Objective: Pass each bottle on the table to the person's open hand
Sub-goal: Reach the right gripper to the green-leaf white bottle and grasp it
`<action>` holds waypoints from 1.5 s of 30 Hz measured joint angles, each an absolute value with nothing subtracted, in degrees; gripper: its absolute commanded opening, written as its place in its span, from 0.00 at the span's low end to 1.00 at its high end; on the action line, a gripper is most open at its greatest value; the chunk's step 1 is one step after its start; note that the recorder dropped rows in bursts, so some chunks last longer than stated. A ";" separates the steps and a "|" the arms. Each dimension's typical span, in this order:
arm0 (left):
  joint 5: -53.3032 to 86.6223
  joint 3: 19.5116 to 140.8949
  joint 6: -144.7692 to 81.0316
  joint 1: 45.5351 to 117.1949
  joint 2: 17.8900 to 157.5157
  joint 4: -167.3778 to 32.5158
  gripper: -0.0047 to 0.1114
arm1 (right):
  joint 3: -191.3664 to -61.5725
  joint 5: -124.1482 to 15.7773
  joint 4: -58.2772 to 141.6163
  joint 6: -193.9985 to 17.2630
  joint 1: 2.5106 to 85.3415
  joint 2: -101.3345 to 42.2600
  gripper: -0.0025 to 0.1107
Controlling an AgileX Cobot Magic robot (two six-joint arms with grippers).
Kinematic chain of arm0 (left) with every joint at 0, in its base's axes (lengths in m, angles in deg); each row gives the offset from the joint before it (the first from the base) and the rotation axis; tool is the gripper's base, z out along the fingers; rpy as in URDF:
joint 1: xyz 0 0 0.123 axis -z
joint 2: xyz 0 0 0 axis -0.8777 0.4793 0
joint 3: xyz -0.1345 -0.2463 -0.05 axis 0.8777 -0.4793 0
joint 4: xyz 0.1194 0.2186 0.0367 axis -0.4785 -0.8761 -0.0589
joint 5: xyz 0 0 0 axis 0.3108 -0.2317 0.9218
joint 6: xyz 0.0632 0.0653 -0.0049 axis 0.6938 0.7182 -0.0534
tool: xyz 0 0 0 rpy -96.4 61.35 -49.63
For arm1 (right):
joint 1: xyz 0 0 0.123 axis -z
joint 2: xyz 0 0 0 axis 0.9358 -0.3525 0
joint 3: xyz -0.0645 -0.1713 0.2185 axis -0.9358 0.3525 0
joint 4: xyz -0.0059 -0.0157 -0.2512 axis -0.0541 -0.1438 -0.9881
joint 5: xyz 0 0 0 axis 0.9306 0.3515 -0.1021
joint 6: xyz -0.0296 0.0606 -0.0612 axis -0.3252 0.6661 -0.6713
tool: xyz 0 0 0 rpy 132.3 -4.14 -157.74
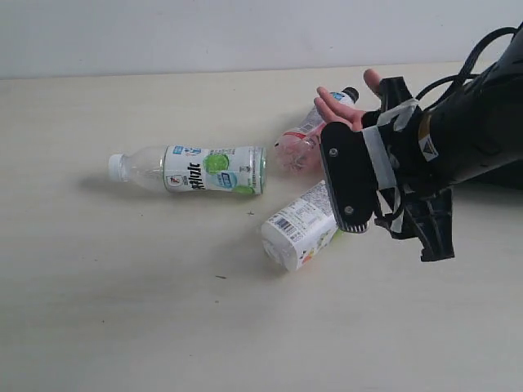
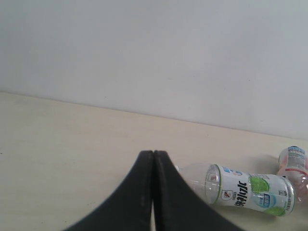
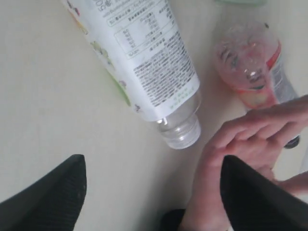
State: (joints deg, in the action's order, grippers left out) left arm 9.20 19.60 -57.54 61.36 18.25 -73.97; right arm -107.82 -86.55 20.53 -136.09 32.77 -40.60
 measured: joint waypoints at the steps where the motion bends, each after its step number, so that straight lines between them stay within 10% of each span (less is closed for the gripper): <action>1: 9.20 19.60 -57.54 61.36 18.25 -73.97 0.04 | -107.82 -85.49 20.53 -137.20 32.77 -40.69 0.67; 45: 9.20 19.47 -57.54 61.36 18.25 -73.97 0.04 | -109.67 -69.73 8.53 -146.36 27.41 -59.05 0.73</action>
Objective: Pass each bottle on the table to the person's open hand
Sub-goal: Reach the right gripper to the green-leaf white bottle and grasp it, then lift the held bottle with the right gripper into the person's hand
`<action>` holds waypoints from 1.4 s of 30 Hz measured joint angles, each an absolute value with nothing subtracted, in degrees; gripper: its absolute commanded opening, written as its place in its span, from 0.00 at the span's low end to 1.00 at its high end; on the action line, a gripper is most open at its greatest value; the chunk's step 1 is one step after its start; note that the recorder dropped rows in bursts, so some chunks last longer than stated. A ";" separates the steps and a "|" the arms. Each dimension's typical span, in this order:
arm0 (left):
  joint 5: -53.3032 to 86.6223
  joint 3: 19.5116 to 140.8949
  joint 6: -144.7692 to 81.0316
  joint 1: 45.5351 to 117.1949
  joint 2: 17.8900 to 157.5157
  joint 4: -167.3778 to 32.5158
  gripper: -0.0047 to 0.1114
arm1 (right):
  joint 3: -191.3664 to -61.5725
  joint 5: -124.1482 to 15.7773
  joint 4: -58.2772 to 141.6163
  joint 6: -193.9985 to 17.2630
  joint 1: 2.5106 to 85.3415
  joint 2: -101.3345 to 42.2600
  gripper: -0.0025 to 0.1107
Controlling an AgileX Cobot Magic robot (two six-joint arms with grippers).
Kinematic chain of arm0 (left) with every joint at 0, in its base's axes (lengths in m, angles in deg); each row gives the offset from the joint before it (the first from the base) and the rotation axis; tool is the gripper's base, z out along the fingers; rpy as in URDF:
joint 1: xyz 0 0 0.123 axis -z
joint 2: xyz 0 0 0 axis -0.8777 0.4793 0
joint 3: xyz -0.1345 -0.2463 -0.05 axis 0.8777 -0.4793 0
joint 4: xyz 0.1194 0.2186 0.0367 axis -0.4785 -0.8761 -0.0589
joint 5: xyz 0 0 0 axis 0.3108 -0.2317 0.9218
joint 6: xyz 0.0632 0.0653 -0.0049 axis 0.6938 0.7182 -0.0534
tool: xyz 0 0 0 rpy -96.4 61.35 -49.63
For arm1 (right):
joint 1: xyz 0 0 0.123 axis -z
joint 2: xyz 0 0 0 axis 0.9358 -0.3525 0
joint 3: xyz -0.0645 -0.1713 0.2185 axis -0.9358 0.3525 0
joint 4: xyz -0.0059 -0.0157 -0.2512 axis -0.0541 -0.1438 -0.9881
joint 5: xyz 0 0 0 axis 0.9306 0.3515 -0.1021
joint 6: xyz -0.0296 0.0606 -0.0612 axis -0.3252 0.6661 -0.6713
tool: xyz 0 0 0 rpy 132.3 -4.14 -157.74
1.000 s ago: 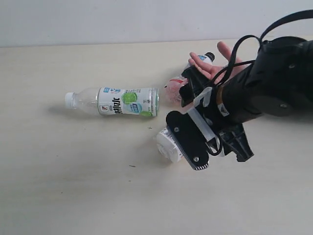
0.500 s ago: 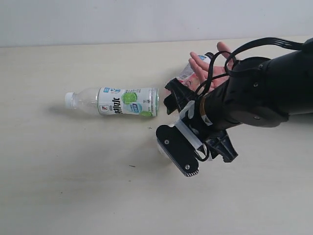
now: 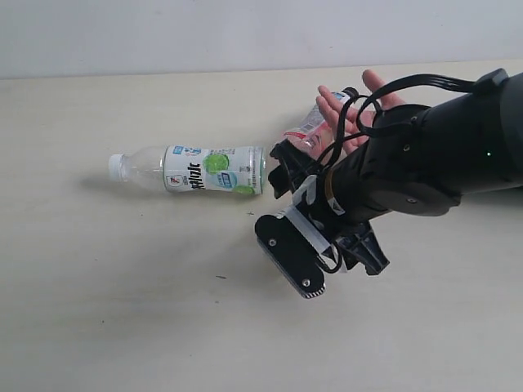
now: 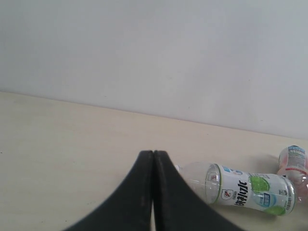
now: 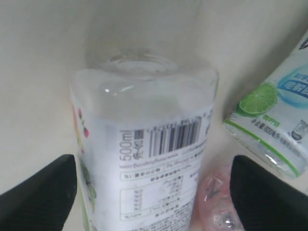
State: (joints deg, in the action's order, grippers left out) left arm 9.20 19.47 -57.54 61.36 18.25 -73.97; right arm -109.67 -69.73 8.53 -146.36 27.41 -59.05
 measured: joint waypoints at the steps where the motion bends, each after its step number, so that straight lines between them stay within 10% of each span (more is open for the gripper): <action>1: 9.20 19.47 -57.54 61.36 18.25 -73.97 0.04 | -109.67 -69.61 8.53 -146.36 27.41 -59.19 0.72; 11: 9.20 19.47 -57.54 61.36 18.25 -73.97 0.04 | -109.77 -69.38 8.53 -146.36 27.41 -61.37 0.67; 22: 9.20 19.47 -57.54 61.36 18.25 -73.97 0.04 | -109.87 -69.08 8.53 -146.36 26.86 -61.48 0.03; 42: 9.20 19.47 -57.54 61.36 18.25 -73.97 0.04 | -109.87 -80.82 12.01 -134.20 23.45 -49.47 0.02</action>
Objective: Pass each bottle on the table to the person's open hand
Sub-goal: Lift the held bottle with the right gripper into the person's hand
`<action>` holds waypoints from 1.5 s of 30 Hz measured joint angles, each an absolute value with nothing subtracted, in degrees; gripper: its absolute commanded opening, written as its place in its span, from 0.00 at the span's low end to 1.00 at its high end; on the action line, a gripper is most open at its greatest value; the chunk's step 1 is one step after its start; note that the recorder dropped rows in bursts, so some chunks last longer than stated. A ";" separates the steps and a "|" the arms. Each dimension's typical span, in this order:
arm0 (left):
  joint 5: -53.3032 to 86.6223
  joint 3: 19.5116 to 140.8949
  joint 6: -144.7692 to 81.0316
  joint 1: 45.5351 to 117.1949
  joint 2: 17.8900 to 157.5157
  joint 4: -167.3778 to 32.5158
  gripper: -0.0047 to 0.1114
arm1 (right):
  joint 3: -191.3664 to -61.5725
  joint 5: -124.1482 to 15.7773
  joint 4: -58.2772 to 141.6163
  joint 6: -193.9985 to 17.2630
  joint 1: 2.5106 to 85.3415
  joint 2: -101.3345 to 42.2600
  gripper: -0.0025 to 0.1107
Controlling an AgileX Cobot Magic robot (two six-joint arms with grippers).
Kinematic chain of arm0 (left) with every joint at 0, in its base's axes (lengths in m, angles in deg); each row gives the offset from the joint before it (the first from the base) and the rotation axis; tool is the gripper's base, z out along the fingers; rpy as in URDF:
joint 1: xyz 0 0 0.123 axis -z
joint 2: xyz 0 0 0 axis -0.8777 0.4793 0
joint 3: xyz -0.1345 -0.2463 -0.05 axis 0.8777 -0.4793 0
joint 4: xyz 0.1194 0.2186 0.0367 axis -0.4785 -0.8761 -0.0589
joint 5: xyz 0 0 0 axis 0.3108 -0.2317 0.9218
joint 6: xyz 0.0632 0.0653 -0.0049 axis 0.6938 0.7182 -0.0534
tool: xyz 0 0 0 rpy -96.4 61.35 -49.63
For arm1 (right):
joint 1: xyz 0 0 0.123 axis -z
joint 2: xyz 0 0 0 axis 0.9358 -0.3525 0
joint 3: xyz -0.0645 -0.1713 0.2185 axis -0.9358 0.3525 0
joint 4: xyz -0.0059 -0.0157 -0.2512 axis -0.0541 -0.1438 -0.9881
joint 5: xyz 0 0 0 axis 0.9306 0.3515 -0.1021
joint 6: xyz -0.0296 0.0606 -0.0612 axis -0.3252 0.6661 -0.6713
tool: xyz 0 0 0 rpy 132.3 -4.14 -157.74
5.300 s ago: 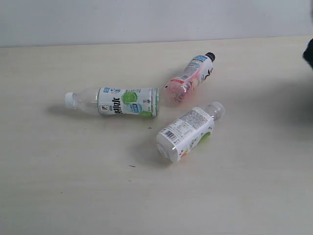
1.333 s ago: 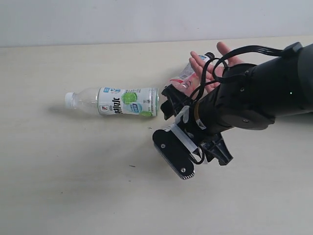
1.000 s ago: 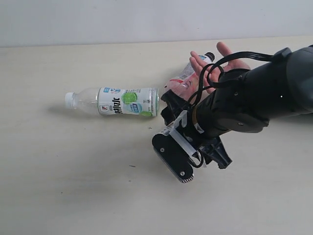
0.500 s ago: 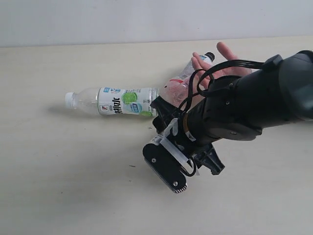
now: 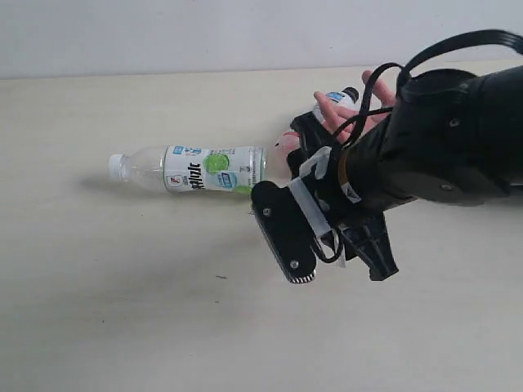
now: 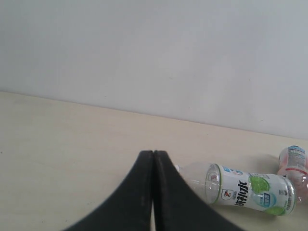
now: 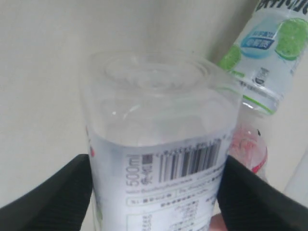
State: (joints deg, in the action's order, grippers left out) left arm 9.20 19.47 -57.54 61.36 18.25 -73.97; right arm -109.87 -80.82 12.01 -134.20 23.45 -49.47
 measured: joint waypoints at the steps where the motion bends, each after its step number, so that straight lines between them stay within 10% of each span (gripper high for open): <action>1: 9.20 19.47 -57.54 61.36 18.25 -73.97 0.04 | -109.87 -82.90 12.54 -131.49 23.45 -47.98 0.02; 18: 9.20 19.47 -57.54 61.36 18.25 -73.97 0.04 | -136.32 -121.21 6.47 -86.24 24.43 -44.45 0.02; 45: 9.20 19.47 -57.54 61.36 18.25 -73.97 0.04 | -144.91 -118.04 32.05 -78.61 49.19 -57.77 0.02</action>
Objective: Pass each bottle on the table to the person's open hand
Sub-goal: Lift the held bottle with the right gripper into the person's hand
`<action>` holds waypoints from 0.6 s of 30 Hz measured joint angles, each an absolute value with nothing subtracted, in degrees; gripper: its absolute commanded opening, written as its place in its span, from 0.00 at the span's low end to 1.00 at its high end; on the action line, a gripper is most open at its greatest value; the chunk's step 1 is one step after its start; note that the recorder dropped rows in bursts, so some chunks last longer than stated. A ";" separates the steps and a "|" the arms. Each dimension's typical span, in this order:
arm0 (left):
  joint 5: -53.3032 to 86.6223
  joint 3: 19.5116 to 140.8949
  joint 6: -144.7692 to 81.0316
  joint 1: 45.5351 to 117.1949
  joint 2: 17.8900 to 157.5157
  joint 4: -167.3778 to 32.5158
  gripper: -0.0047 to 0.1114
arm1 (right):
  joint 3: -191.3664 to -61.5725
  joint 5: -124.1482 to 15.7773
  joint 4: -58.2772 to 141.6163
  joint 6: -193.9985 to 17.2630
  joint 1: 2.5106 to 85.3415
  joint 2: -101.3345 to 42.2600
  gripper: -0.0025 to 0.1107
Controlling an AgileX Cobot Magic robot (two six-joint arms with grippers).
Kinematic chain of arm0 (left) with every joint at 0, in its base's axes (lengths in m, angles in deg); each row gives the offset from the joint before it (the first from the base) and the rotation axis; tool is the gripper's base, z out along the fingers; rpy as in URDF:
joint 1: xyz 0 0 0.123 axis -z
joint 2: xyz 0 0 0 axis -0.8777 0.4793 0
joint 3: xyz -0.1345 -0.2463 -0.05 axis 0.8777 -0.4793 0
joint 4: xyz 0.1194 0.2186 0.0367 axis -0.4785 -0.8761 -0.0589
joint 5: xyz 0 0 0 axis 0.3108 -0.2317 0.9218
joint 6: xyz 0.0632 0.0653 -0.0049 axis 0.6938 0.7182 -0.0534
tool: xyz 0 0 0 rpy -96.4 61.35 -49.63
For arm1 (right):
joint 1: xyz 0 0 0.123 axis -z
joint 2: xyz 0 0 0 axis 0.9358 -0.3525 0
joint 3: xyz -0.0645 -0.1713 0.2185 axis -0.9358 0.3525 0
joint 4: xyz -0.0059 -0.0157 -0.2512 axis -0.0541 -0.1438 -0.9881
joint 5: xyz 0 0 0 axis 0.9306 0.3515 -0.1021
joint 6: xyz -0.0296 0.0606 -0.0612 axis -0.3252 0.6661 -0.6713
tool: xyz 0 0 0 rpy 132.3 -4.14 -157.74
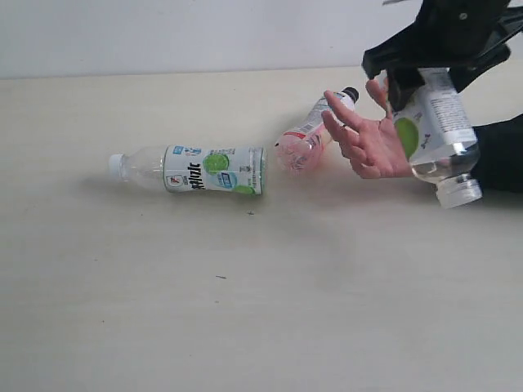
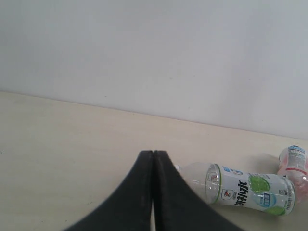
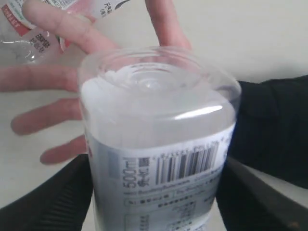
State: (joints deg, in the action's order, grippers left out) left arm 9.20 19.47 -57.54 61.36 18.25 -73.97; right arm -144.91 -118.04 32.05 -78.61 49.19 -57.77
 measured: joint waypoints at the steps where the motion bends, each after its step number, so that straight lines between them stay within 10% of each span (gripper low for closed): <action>1: 9.20 19.47 -57.54 61.36 18.25 -73.97 0.04 | -144.91 -116.76 32.05 -78.61 49.19 -59.52 0.02; 18: 9.20 19.47 -57.54 61.36 18.25 -73.97 0.04 | -148.14 -111.67 32.13 -78.61 49.19 -69.79 0.15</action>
